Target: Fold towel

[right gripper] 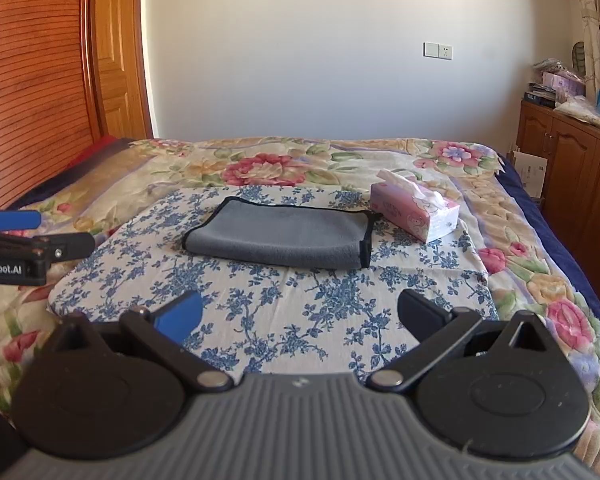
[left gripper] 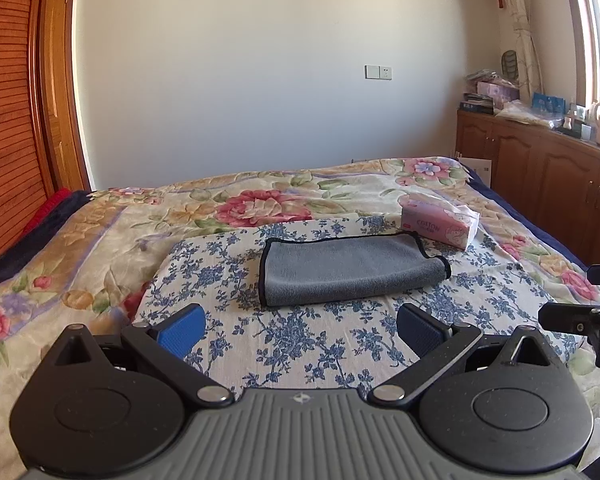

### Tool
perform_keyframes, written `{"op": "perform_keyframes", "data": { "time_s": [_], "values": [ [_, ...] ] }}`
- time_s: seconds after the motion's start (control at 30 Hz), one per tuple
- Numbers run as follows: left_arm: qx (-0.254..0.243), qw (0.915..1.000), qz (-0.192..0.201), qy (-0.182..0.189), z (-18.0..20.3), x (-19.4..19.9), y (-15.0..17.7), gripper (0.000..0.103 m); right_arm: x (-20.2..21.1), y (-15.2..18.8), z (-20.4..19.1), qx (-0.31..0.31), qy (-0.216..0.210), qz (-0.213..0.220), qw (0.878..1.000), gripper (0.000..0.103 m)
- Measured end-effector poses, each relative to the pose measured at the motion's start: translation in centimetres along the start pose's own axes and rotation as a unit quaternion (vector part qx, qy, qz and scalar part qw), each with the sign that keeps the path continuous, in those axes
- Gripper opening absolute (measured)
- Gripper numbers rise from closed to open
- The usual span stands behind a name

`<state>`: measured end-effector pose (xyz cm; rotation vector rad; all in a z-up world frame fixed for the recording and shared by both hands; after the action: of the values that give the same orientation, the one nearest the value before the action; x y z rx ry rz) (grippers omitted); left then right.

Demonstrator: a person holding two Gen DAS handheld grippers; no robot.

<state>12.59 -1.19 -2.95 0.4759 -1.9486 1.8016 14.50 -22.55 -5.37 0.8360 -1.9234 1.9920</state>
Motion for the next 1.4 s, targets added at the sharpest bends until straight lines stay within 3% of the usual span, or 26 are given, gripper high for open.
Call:
{"op": "perform_keyframes", "data": {
  "time_s": [0.73,0.9,1.4],
  "values": [
    [0.001,0.9999,0.001,-0.014,-0.3,-0.8,4.2,0.103,-0.3,1.7,0.6,-0.008,0.015,0.006,1.0,0.103],
    [-0.014,0.9996,0.013,-0.019,-0.1,-0.8,4.1,0.103,0.2,1.5,0.7,-0.01,0.019,0.026,0.999,0.103],
    [0.004,0.9987,0.046,-0.022,-1.0,-0.1,3.2,0.103,1.3,0.6,1.4,-0.023,0.037,0.079,0.996,0.103]
  ]
}}
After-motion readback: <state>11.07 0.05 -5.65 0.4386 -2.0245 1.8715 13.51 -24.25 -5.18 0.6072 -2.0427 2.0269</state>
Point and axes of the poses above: each gripper's, at about its wrist camera, not at the fingertips, and x roughly against the way its jaws point, z to its right, y to its underside, the point moved 9 cm from there along -x, roughly the way its jaws point, and after that the axes turned 5 degrees about -z, right-handed, at the moved point
